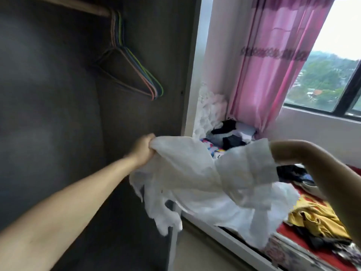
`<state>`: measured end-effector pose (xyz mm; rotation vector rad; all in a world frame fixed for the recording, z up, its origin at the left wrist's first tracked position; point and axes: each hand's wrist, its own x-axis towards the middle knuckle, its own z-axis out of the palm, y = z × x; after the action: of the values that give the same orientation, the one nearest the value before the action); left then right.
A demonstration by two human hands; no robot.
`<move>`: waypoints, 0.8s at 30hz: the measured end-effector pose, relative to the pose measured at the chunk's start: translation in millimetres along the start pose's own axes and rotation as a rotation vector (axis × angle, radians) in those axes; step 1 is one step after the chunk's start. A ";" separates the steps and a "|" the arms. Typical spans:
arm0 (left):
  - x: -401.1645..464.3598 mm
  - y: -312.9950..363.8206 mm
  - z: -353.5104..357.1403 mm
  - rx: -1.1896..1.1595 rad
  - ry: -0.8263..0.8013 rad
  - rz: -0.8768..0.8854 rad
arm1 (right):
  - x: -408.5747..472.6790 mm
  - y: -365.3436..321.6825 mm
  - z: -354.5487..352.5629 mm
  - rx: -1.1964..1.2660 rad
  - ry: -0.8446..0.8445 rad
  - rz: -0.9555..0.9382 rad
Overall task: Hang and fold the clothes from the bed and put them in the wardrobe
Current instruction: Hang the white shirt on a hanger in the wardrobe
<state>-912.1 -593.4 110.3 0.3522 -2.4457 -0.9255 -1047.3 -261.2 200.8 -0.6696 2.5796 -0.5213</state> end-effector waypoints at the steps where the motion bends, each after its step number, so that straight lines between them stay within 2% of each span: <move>1: 4.1 10.7 -7.2 -0.026 0.110 0.130 | 0.8 -4.4 13.2 -0.119 -0.125 -0.019; 2: 2.5 28.9 -15.5 0.026 0.164 0.246 | 8.0 -9.7 23.7 -0.210 -0.163 -0.107; 3: 0.8 42.7 -16.9 0.057 0.177 0.382 | 11.6 -21.9 33.4 -0.218 -0.103 -0.233; 4: -4.5 56.5 -12.9 0.139 0.158 0.512 | 14.4 -35.2 40.4 -0.099 -0.013 -0.351; 6: -15.0 73.4 -1.5 0.350 0.217 0.842 | 13.6 -64.3 50.9 0.340 0.085 -0.390; 8: -23.9 78.6 4.6 0.493 0.253 1.121 | 14.6 -83.5 59.6 0.749 -0.139 -0.405; 10: -33.9 76.4 12.9 0.541 0.264 1.324 | 13.5 -96.5 70.3 0.936 -0.332 -0.439; 11: -38.1 71.4 16.6 0.546 0.258 1.382 | 11.5 -102.9 76.3 0.964 -0.356 -0.440; 13: -45.7 62.8 19.6 0.546 0.222 1.418 | 12.7 -112.4 89.0 0.973 -0.269 -0.423; 15: -48.4 53.4 16.7 0.568 0.201 1.276 | 14.9 -119.4 98.1 1.026 -0.189 -0.451; 17: -48.9 45.0 8.1 0.494 0.227 0.950 | 16.8 -122.1 96.6 1.120 -0.120 -0.496; 19: -48.0 43.4 -4.5 0.234 0.200 0.557 | 17.6 -122.1 90.1 1.163 -0.093 -0.528; 21: -45.1 47.1 -17.0 -0.171 0.077 0.223 | 17.3 -119.6 83.2 1.180 -0.112 -0.546; 23: -38.9 52.6 -26.3 -0.552 -0.009 0.007 | 16.1 -117.4 78.9 1.196 -0.162 -0.572; 24: -36.4 55.8 -28.9 -0.640 -0.011 -0.054 | 15.4 -116.7 77.5 1.204 -0.187 -0.577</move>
<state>-869.4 -553.5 153.6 0.1790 -2.0097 -1.6548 -979.1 -383.3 183.6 -0.8759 1.4075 -1.8300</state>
